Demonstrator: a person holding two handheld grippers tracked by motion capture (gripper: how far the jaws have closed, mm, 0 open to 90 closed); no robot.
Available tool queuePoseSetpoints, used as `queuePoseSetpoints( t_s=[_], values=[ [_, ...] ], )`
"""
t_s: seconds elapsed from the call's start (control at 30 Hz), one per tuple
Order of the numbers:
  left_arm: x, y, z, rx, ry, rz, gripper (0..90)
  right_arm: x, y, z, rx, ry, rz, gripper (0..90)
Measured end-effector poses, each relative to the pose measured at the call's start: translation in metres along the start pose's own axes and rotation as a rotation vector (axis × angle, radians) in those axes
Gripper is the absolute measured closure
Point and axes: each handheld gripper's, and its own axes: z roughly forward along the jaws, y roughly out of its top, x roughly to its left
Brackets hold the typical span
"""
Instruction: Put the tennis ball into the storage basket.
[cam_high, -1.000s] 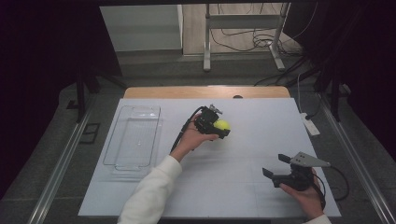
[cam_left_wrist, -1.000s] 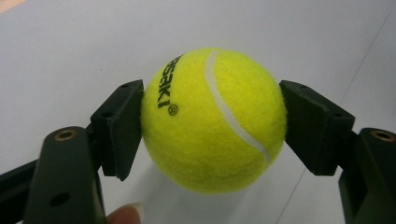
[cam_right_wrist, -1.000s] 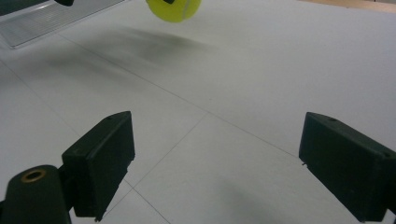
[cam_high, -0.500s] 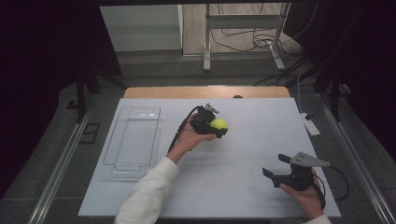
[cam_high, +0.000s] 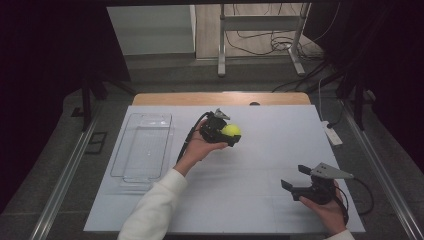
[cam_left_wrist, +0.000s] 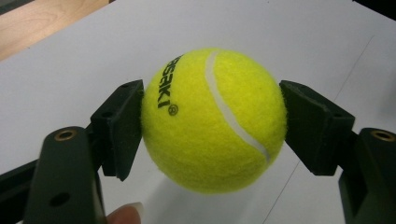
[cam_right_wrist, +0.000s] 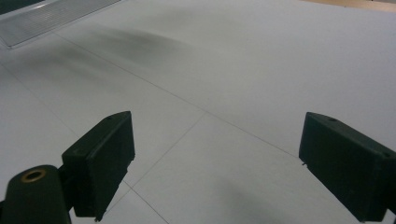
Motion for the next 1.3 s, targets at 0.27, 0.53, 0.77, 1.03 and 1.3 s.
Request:
queuePoseSetpoints(
  t_s=[0.27, 0.53, 0.77, 1.03, 1.3],
  values=[
    [0.000, 0.001, -0.006, -0.014, 0.005, 0.002, 27.0, 0.000, 0.000, 0.000, -0.001, -0.001, 0.000, 11.1],
    [0.000, 0.001, -0.013, -0.033, 0.012, -0.001, 27.0, 0.000, 0.000, 0.000, 0.000, -0.001, -0.001, 11.1],
    [0.000, 0.000, -0.018, -0.042, 0.011, 0.001, 27.0, 0.000, 0.000, 0.000, -0.002, 0.000, 0.000, 11.1],
    [0.001, 0.000, -0.024, -0.062, 0.015, -0.002, 27.0, 0.000, 0.000, 0.000, 0.001, -0.001, -0.001, 11.1],
    [0.006, -0.001, -0.030, -0.079, 0.021, -0.013, 27.0, 0.000, 0.000, 0.000, 0.001, -0.002, 0.000, 11.1]
  ],
)
